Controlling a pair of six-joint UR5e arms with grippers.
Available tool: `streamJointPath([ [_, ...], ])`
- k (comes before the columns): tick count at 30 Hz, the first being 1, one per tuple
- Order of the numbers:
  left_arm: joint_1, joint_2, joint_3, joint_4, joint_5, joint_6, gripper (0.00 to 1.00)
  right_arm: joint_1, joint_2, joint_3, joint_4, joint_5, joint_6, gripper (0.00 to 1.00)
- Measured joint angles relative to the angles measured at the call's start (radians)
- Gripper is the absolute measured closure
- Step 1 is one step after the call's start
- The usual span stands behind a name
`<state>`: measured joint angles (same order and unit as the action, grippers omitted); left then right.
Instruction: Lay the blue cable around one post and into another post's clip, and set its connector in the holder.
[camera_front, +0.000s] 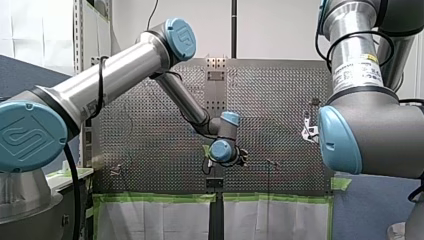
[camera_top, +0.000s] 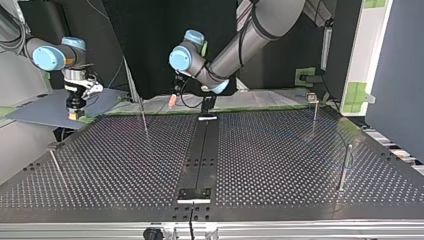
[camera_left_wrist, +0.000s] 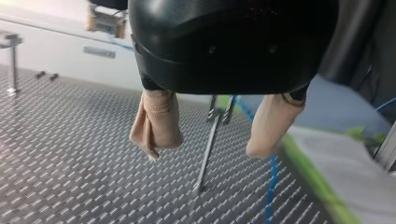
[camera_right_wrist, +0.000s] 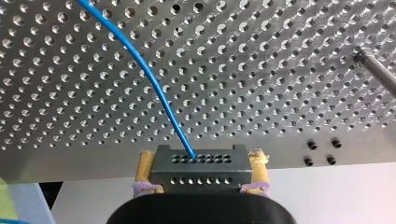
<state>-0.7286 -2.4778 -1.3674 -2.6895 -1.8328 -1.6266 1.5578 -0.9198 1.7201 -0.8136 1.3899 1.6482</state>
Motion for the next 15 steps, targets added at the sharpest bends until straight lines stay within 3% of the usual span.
streamJointPath([
  [4, 0.028, 0.042, -0.043, 0.041, -0.033, -0.003, 0.0, -0.002, 0.022, 0.0, -0.006, -0.002, -0.004, 1.0],
  [11, 0.099, 0.12, -0.12, 0.119, -0.043, -0.042, 0.0, -0.004, 0.044, 0.0, -0.009, -0.003, -0.011, 1.0],
  [15, 0.115, 0.166, -0.166, 0.165, -0.071, -0.046, 0.0, -0.002, 0.047, 0.0, -0.009, -0.003, -0.012, 1.0],
])
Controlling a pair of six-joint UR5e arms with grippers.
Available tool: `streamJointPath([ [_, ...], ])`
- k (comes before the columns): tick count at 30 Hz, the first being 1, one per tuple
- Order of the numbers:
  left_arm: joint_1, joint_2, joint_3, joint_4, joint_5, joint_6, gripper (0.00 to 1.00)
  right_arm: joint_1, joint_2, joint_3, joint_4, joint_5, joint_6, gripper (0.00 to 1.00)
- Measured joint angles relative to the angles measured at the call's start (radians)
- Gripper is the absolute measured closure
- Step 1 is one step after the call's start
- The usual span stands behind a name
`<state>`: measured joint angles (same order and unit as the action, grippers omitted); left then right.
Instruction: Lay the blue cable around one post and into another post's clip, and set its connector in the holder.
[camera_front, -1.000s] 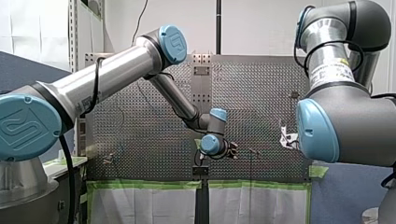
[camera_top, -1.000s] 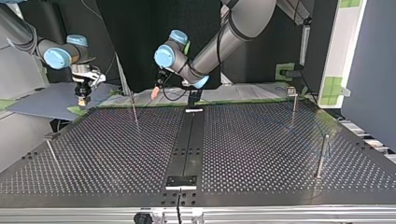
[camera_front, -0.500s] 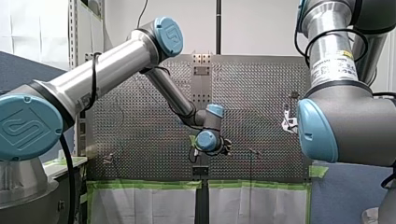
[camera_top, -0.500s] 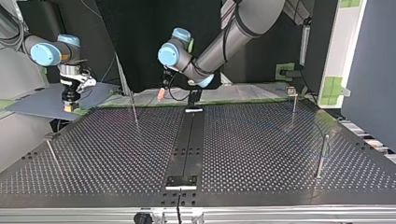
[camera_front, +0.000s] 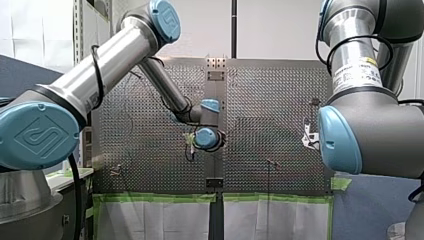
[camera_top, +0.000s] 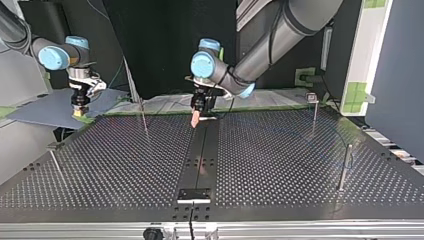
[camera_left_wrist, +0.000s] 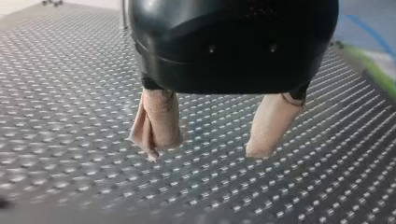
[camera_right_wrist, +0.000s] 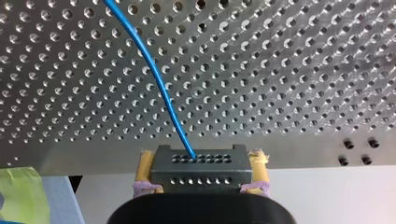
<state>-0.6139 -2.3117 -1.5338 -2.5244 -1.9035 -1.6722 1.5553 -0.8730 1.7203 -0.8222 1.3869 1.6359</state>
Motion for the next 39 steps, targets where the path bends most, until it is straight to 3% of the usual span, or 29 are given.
streamJointPath([
  [4, -0.007, 0.038, -0.038, 0.03, -0.012, 0.021, 0.0, 0.002, 0.002, 0.0, 0.0, 0.0, 0.001, 1.0],
  [8, -0.019, 0.079, -0.079, 0.035, 0.004, 0.037, 0.0, 0.002, 0.003, 0.0, -0.001, -0.001, 0.002, 1.0],
  [11, -0.019, 0.111, -0.112, 0.034, 0.001, 0.031, 0.0, 0.003, 0.006, 0.0, -0.001, -0.005, 0.003, 1.0],
  [16, -0.004, 0.167, -0.167, 0.032, -0.043, -0.001, 0.0, 0.005, 0.009, 0.0, -0.001, -0.01, 0.004, 1.0],
  [24, 0.073, 0.256, -0.256, -0.003, -0.126, -0.054, 0.0, 0.005, 0.011, 0.0, -0.001, -0.015, 0.005, 1.0],
  [33, 0.162, 0.348, -0.348, -0.017, -0.163, -0.144, 0.0, 0.003, 0.013, 0.0, -0.013, -0.033, 0.019, 1.0],
  [39, 0.187, 0.41, -0.41, -0.028, -0.186, -0.195, 0.0, 0.002, 0.014, 0.0, -0.015, -0.034, 0.022, 1.0],
])
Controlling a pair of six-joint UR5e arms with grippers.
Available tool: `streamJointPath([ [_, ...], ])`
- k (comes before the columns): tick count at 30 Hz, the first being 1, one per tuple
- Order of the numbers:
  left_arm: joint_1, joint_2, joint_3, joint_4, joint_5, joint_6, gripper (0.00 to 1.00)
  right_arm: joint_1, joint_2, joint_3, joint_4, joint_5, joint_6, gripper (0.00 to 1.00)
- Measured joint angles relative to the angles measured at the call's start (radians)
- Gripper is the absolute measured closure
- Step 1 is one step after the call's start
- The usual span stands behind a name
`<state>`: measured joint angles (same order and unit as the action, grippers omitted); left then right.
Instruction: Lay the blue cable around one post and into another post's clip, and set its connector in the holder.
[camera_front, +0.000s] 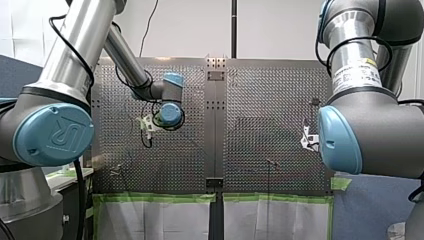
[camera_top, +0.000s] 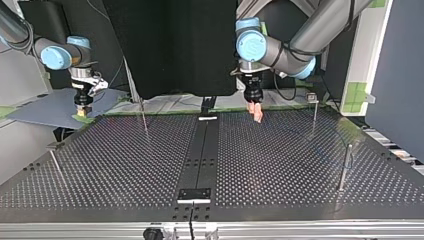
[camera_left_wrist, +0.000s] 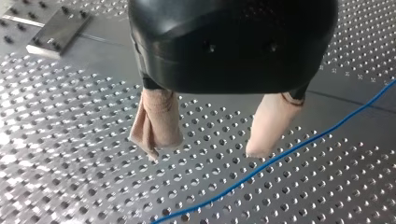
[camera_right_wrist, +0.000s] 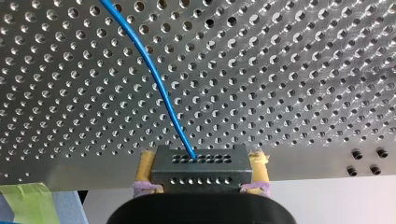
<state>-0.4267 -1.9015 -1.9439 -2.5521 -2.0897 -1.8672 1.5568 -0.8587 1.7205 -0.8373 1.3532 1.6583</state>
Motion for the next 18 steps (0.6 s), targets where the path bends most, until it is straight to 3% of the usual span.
streamJointPath([
  [7, 0.028, 0.07, -0.07, 0.008, -0.003, -0.051, 0.0, -0.002, 0.001, 0.0, 0.001, 0.0, 0.003, 1.0],
  [18, 0.127, 0.188, -0.188, 0.026, 0.035, -0.111, 0.0, -0.005, 0.002, 0.0, -0.001, 0.0, 0.002, 1.0],
])
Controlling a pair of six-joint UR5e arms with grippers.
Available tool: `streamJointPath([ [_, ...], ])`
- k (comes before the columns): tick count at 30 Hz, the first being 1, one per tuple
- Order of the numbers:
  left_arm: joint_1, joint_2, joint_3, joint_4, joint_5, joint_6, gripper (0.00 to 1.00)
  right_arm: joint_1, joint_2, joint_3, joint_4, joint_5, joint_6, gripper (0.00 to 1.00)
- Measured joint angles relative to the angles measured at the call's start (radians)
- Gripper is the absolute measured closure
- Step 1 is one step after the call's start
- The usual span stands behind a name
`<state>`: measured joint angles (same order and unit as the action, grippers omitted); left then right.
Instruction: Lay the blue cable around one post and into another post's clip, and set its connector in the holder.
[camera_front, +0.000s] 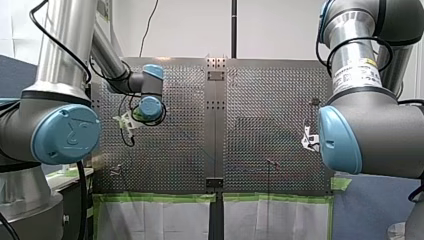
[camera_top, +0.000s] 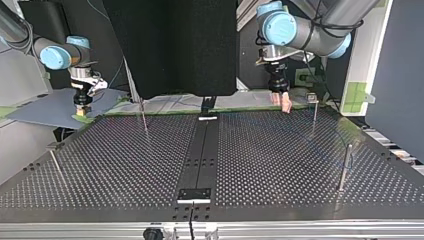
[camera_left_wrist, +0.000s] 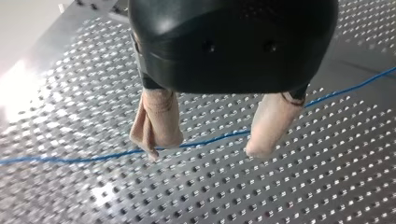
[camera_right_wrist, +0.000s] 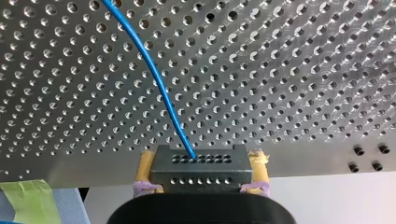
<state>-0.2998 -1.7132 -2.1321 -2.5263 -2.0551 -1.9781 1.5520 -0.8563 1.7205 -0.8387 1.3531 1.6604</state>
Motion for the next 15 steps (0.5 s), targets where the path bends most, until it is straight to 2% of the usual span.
streamJointPath([
  [10, 0.104, 0.106, -0.106, 0.098, 0.095, -0.098, 0.0, 0.0, 0.003, 0.0, 0.001, 0.0, -0.006, 1.0],
  [15, 0.153, 0.155, -0.136, 0.147, 0.144, -0.147, 0.0, 0.003, 0.004, 0.0, 0.002, 0.0, -0.008, 1.0],
])
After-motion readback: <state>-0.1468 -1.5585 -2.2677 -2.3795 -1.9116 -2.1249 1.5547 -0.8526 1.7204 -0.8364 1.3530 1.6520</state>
